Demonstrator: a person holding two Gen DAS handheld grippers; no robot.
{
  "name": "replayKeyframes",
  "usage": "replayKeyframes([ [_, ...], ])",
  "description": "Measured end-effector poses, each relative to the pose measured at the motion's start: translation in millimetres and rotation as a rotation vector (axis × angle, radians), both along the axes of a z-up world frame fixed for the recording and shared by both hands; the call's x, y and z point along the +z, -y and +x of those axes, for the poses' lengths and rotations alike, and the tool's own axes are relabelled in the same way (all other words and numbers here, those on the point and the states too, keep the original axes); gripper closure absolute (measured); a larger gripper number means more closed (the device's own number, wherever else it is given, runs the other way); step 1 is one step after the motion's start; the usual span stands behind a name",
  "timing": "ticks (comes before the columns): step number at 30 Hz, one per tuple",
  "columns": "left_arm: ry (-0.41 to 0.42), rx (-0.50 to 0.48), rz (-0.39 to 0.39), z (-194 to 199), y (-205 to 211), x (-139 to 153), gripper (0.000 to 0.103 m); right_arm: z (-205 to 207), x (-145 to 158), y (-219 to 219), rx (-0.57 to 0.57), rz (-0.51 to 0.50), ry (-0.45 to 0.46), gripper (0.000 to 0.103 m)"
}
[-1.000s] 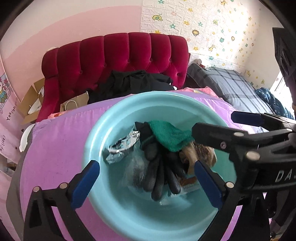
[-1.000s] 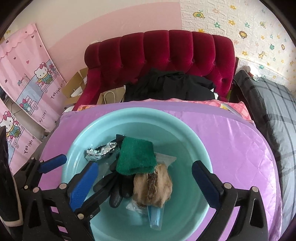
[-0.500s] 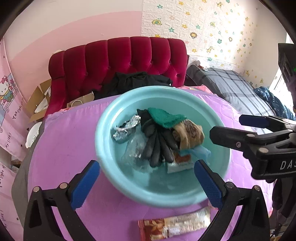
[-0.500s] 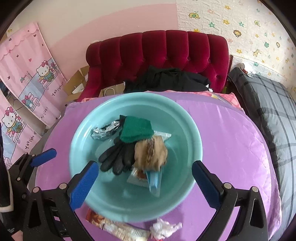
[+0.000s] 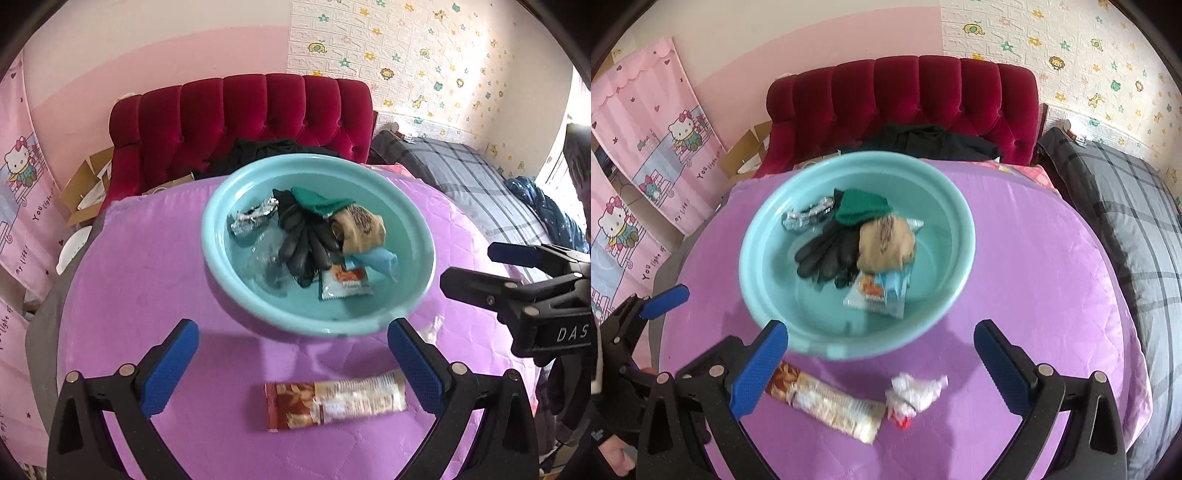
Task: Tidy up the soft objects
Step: 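Withdraw both open tools from the basin back over the table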
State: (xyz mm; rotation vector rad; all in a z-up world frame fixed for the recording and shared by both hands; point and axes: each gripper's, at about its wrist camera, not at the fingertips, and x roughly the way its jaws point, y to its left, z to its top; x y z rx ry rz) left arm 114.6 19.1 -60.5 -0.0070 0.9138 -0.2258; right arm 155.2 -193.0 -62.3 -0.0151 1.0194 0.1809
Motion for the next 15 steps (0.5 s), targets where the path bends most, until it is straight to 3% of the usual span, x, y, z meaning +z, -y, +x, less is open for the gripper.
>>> replayKeyframes([
  [15,-0.021,0.002,0.018,-49.4,7.3,-30.6,0.0,-57.5,-35.7,17.0,0.003,-0.008,-0.045,0.0],
])
